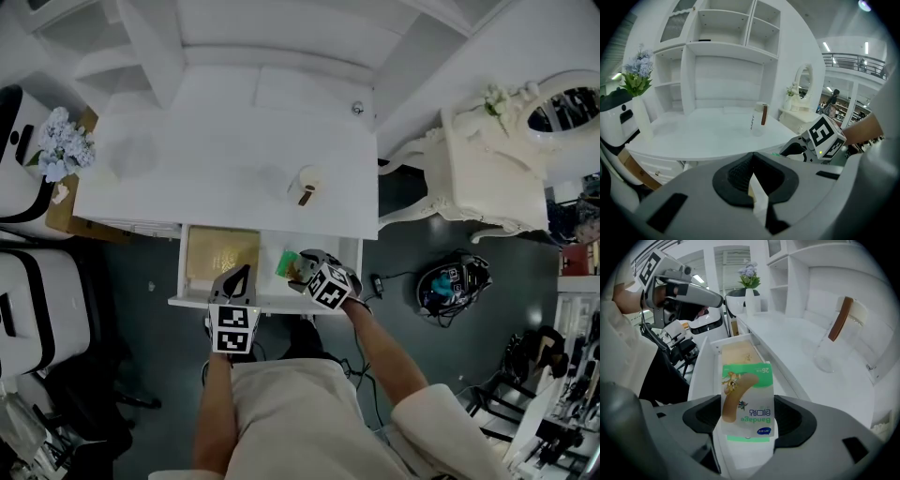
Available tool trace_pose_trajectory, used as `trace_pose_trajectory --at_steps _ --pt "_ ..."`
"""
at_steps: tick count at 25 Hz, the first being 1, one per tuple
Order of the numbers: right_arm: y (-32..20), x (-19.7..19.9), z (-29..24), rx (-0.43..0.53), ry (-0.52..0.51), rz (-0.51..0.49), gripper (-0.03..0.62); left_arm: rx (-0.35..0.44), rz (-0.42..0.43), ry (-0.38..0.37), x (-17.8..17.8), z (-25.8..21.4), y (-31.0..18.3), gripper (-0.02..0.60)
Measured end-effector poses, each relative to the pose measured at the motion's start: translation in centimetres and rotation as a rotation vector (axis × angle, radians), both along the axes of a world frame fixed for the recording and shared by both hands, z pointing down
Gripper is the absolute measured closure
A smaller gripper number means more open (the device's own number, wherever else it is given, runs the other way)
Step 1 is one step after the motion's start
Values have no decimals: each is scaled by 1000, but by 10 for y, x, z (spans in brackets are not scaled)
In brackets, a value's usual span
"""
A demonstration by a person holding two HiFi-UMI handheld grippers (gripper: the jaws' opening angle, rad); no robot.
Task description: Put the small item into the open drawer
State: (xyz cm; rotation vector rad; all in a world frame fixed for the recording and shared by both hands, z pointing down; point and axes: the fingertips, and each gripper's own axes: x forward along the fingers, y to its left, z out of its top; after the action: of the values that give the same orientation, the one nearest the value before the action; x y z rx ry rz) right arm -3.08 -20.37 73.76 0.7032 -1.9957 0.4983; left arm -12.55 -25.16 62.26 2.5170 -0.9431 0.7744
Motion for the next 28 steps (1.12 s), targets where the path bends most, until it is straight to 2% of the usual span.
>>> trace_pose_trajectory --at_steps 11,17,28 --pt "1 4 32 -58 40 -46 230 -29 28 17 3 5 17 566" --pt "-3 5 50 -88 67 -37 230 -37 42 17 8 2 24 566" --pt "-21 -14 90 -144 145 -166 229 -70 -38 5 -17 12 23 566"
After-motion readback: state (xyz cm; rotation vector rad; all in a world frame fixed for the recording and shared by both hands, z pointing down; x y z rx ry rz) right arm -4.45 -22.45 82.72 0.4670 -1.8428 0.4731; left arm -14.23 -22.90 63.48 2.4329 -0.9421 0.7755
